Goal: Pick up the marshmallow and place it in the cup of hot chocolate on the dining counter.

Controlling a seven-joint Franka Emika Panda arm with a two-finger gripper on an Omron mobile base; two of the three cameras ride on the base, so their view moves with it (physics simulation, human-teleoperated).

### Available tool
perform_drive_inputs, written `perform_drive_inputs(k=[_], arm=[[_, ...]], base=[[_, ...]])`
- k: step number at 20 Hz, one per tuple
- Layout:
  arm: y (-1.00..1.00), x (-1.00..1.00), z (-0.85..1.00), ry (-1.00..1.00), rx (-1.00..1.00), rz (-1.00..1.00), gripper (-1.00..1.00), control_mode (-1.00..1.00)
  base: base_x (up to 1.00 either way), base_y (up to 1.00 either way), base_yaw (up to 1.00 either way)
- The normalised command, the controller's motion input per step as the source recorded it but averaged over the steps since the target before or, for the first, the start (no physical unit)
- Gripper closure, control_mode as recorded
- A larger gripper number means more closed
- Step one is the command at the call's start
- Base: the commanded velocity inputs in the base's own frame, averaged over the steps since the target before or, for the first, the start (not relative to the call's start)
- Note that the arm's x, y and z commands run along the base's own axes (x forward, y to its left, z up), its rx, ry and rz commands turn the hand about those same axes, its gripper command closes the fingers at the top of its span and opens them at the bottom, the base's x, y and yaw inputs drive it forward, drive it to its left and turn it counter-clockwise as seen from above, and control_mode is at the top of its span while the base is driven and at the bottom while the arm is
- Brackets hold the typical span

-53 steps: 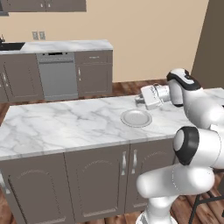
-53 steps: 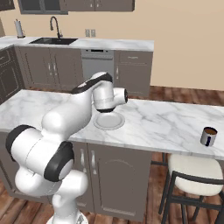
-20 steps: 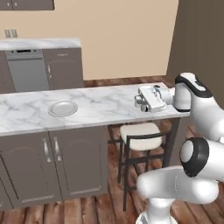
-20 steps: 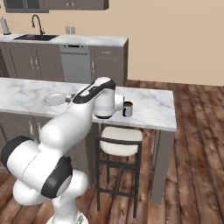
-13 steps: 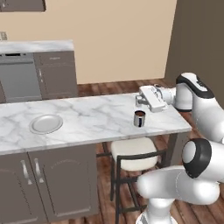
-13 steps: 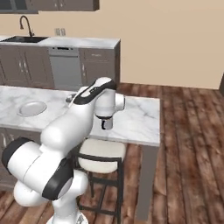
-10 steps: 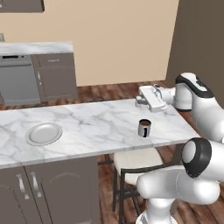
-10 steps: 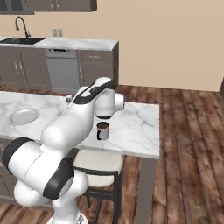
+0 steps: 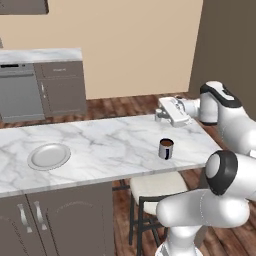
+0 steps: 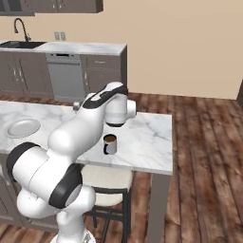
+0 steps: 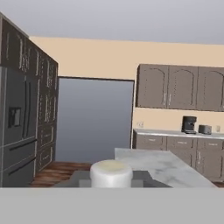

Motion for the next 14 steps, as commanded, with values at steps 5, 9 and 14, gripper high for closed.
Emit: perform_drive_inputs(k=[5,9,14], arm=[[-0.39,0.43,-0.03,0.01,0.0,-0.27,1.0,-1.0],[-0.63,0.27,-0.13,0.02,0.0,-0.17,1.0,-1.0],[-0.63,0.03,-0.14,0.0,0.0,-0.02,1.0,-1.0]], base=[[0.0,0.0,0.0],[0.0,0.0,0.0],[0.0,0.0,0.0]])
